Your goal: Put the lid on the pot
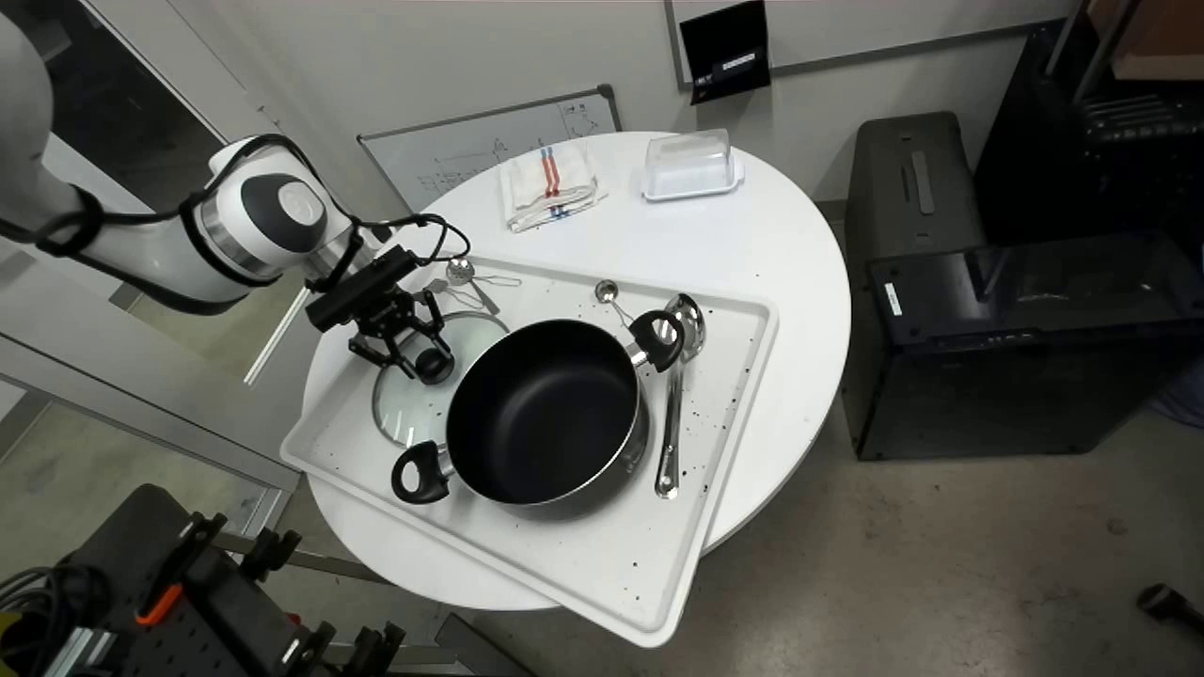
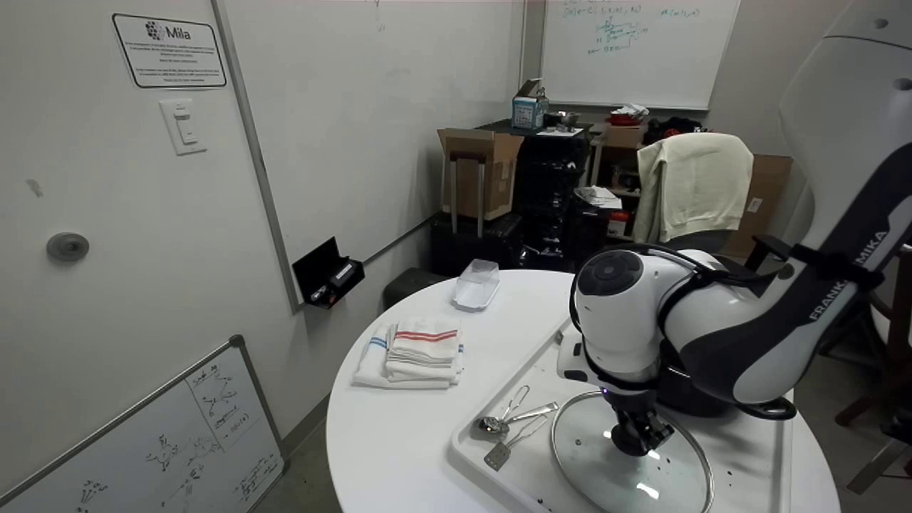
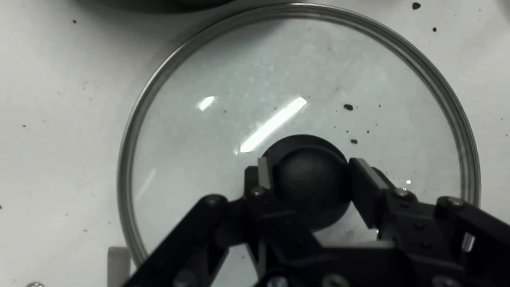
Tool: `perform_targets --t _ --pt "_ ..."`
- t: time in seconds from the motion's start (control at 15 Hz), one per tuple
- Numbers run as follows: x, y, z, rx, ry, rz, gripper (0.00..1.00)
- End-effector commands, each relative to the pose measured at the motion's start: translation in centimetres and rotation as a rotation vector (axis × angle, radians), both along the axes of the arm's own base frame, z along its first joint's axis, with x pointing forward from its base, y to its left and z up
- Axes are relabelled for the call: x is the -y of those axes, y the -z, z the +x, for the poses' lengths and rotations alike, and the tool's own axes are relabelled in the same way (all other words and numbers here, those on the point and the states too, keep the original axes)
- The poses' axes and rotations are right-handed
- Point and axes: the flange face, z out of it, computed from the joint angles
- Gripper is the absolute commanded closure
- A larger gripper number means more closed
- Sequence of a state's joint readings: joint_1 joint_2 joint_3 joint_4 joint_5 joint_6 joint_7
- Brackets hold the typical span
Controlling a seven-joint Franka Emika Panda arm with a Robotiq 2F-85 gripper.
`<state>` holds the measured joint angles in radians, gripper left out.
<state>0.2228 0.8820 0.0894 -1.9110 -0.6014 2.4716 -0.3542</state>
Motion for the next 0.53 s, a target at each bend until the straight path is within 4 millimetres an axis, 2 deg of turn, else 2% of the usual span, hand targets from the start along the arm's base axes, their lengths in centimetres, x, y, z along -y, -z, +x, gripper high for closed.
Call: perform_targets --t 0.0,0.27,0.47 --pt "-0.1 -2.0 -0.6 0.013 -0.050 -0.017 0.75" --pt "-0.5 -3.8 -1.3 0.027 -0.076 -0.019 0.75" --pt "-0.9 -5.9 -2.0 0.039 -0.096 -0.015 0.75"
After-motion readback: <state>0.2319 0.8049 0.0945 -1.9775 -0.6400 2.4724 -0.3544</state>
